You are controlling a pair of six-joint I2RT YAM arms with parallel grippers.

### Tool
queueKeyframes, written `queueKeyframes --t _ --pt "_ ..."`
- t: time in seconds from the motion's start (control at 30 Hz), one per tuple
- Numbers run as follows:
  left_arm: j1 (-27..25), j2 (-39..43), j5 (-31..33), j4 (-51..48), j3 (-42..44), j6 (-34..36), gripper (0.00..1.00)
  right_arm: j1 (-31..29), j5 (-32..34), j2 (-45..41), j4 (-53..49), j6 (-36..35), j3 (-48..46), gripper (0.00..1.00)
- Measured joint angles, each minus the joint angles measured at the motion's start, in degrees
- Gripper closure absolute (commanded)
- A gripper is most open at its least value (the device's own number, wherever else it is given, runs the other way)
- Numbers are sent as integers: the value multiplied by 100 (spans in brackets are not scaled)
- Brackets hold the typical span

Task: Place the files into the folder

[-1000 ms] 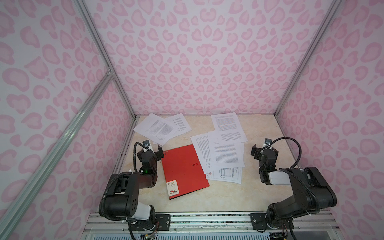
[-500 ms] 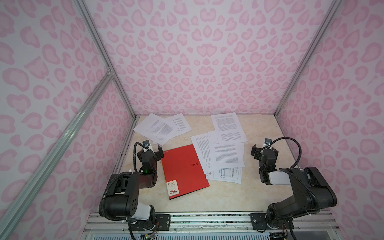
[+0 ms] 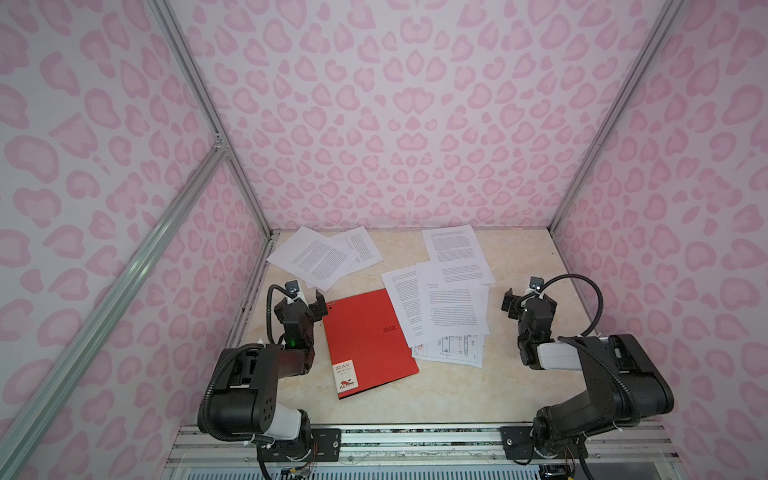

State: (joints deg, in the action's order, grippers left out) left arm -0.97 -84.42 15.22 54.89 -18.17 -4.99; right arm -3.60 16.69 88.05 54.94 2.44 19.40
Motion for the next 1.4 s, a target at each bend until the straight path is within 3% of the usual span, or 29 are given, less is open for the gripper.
queueKeyframes --t 0.17,0.27,0.4,0.53,0.7,0.77,0.83,0.97,1.1,1.23,1.4 --pt "-2 516 273 -1147 -737 -120 3 0 0 0 0 0 0 0" --pt "-79 876 671 -2308 -1504 -573 3 -2 0 0 0 0 0 0" --pt "-680 1355 1029 -3875 -2081 -1128 3 -2 0 0 0 0 0 0" --pt "-828 1875 938 -5014 -2371 -1810 3 -22 13 -39 7 -2 -13 0" --pt "-874 2245 299 -5993 -2406 -2398 3 -605 621 -1340 -1204 -166 505 0" --pt "-868 2256 105 -6406 -2444 -2531 3 -566 815 -1749 -1687 192 903 0" --pt "-868 2334 -79 -6793 -2415 -2669 3 -337 1027 -1882 -2439 994 1193 0" --pt "-866 2588 -356 -7232 -2074 -2949 3 208 557 -1886 -3547 2271 1464 0" --pt "-837 2321 -728 -7350 -1947 -3132 3 -505 -286 -1537 -4266 2643 1954 4" --pt "-745 1768 -1082 -7359 -1947 -3250 2 -1690 -1176 -1012 -4487 2529 2260 6" --pt "-474 1224 -1189 -7346 -1982 -3458 0 -2673 -2000 -33 -4782 2540 2673 7"
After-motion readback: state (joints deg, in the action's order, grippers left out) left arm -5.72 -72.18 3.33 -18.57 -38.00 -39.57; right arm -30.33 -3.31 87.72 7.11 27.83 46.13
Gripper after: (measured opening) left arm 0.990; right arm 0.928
